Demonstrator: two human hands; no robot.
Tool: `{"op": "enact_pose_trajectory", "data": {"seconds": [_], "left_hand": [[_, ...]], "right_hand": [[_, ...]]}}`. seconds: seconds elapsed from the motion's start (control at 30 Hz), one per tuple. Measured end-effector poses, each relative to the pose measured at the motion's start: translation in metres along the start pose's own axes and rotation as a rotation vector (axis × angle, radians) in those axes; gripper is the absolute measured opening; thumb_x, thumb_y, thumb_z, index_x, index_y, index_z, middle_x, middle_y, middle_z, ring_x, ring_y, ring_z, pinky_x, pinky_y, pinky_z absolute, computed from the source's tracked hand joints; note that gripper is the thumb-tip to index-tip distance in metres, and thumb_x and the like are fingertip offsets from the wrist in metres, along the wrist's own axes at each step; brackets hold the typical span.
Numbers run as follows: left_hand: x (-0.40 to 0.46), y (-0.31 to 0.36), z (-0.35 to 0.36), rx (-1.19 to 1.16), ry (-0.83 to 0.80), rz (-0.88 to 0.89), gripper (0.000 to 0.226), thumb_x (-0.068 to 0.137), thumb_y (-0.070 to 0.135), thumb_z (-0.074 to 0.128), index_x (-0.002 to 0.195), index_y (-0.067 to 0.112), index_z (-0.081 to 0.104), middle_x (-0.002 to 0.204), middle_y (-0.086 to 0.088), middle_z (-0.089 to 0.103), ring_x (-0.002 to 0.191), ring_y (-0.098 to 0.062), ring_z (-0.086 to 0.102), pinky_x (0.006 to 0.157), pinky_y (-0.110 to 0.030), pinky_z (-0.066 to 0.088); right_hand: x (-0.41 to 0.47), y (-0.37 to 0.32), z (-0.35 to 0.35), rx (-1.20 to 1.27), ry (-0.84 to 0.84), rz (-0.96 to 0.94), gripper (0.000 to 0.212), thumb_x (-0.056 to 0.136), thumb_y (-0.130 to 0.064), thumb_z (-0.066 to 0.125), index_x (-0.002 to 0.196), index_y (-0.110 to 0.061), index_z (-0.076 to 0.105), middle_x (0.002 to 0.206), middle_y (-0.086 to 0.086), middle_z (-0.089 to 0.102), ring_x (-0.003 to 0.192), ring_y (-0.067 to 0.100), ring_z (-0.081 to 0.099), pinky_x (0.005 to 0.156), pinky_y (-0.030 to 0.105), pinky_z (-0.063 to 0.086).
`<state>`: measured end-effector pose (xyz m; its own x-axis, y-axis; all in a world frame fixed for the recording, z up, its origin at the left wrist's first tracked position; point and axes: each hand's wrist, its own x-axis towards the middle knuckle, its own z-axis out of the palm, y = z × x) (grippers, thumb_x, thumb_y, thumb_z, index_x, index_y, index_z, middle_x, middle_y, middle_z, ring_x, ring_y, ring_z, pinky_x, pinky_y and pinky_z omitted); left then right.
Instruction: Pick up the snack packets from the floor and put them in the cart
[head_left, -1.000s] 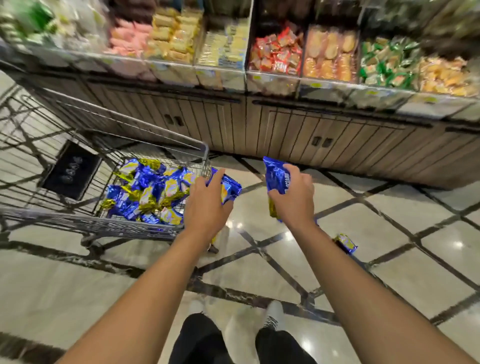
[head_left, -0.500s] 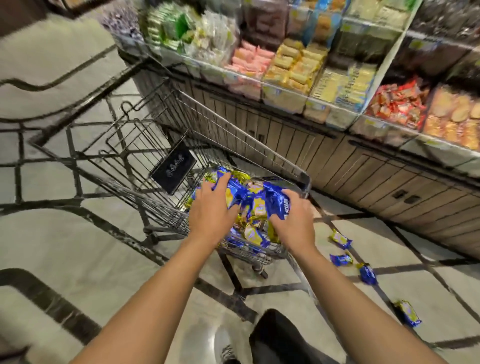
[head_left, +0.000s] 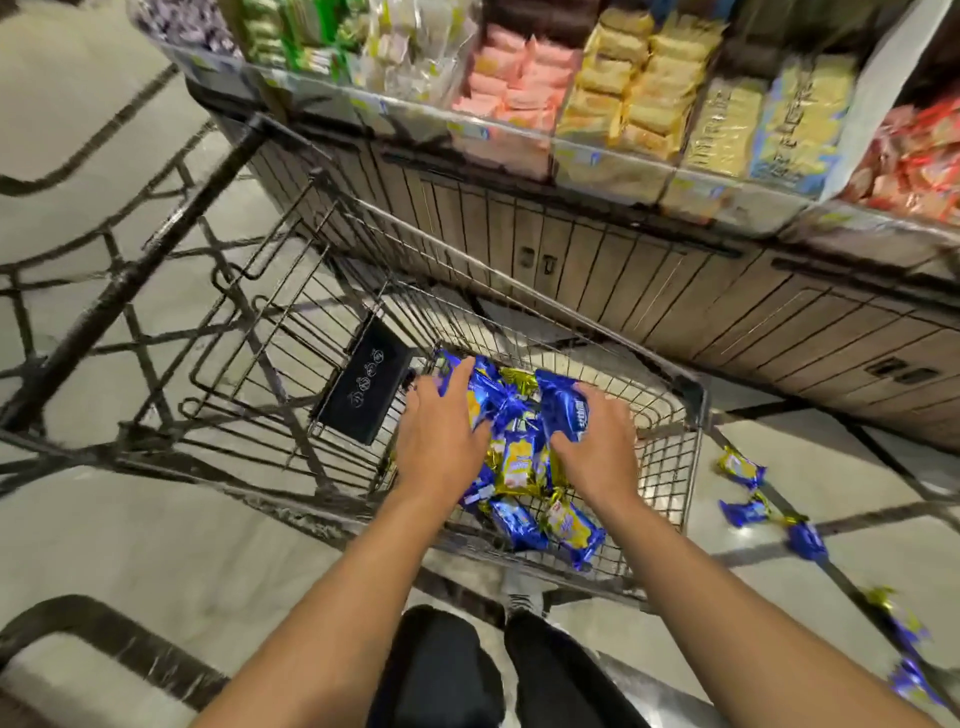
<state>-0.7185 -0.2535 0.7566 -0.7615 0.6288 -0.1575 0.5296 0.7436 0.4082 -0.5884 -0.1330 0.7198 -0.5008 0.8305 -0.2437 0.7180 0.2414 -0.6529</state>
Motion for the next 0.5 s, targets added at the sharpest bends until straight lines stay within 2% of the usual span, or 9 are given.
{"op": "enact_pose_trajectory", "data": {"seconds": [0.17,0.27,0.4,0.5], "left_hand": [[0.061,-0.022,0.048,-0.011,-0.124,0.008,0.078,0.084,0.039,0.070,0.147,0.035,0.022,0.125,-0.011,0.047,0.112,-0.033,0.050,0.090,-0.049,0.049],[0.097,-0.040,0.090,-0.004,-0.203,0.024,0.080,0.086,0.039,0.069,0.149,0.029,0.022,0.134,-0.017,0.044,0.123,-0.035,0.044,0.099,-0.047,0.044],[0.126,-0.058,0.156,-0.025,-0.310,0.027,0.083,0.084,0.038,0.071,0.150,0.025,0.023,0.138,-0.021,0.039,0.127,-0.038,0.040,0.102,-0.048,0.040],[0.138,-0.066,0.203,-0.028,-0.406,0.016,0.085,0.081,0.038,0.073,0.150,0.024,0.025,0.137,-0.019,0.040,0.126,-0.038,0.041,0.101,-0.048,0.041]], "right_hand": [[0.037,0.007,0.034,-0.020,0.025,0.117,0.067,0.080,-0.022,0.073,0.140,-0.027,0.042,0.124,0.007,0.047,0.114,0.023,0.044,0.092,0.036,0.040],[0.061,0.024,0.063,-0.052,0.054,0.195,0.068,0.081,-0.023,0.073,0.141,-0.026,0.042,0.128,0.005,0.046,0.119,0.023,0.044,0.090,0.033,0.041],[0.084,0.055,0.106,-0.148,0.072,0.298,0.068,0.078,-0.028,0.074,0.139,-0.025,0.044,0.132,0.009,0.048,0.122,0.030,0.046,0.096,0.039,0.042],[0.099,0.077,0.137,-0.232,0.036,0.329,0.067,0.077,-0.031,0.074,0.137,-0.029,0.045,0.125,0.010,0.050,0.114,0.030,0.052,0.090,0.039,0.046]]}}
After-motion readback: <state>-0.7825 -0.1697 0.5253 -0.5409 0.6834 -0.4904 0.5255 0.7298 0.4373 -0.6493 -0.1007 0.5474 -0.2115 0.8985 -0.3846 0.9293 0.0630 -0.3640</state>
